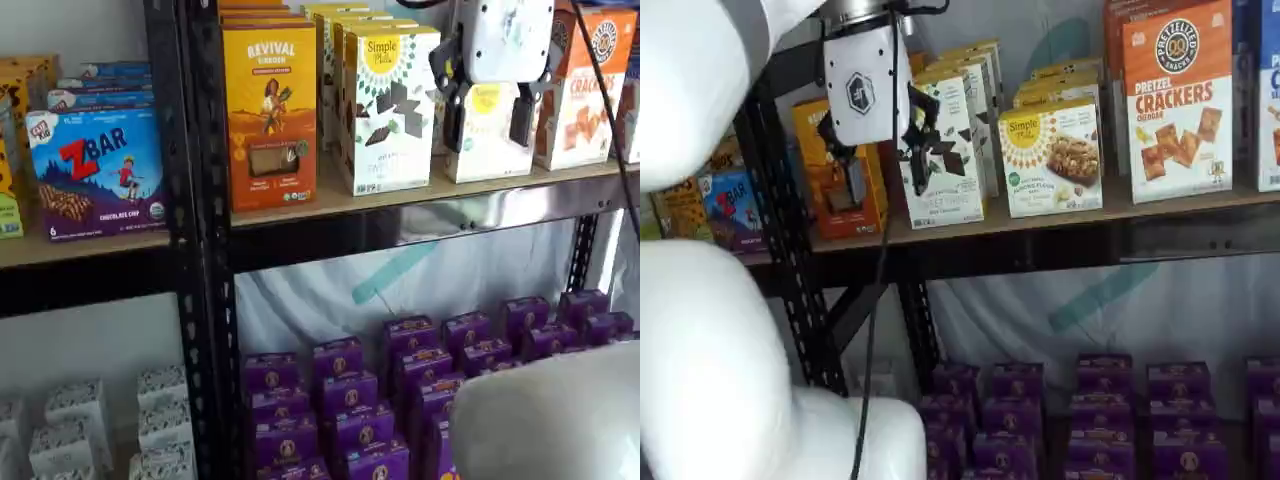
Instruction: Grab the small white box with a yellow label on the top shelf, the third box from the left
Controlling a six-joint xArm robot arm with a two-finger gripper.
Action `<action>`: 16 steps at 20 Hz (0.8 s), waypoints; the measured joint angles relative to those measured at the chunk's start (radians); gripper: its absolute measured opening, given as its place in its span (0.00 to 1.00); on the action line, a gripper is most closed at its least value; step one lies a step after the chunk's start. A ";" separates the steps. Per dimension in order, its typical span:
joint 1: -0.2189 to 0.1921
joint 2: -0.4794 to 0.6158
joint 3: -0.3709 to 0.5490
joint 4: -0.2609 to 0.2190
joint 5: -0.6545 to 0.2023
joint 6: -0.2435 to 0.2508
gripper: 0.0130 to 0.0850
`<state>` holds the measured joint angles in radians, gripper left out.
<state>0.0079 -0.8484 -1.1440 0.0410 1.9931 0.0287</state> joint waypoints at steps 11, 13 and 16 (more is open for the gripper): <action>-0.056 0.005 0.000 0.061 0.000 -0.033 1.00; -0.048 0.002 0.004 0.045 -0.011 -0.031 1.00; -0.056 0.003 0.009 0.030 -0.025 -0.044 1.00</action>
<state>-0.0476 -0.8454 -1.1347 0.0709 1.9682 -0.0153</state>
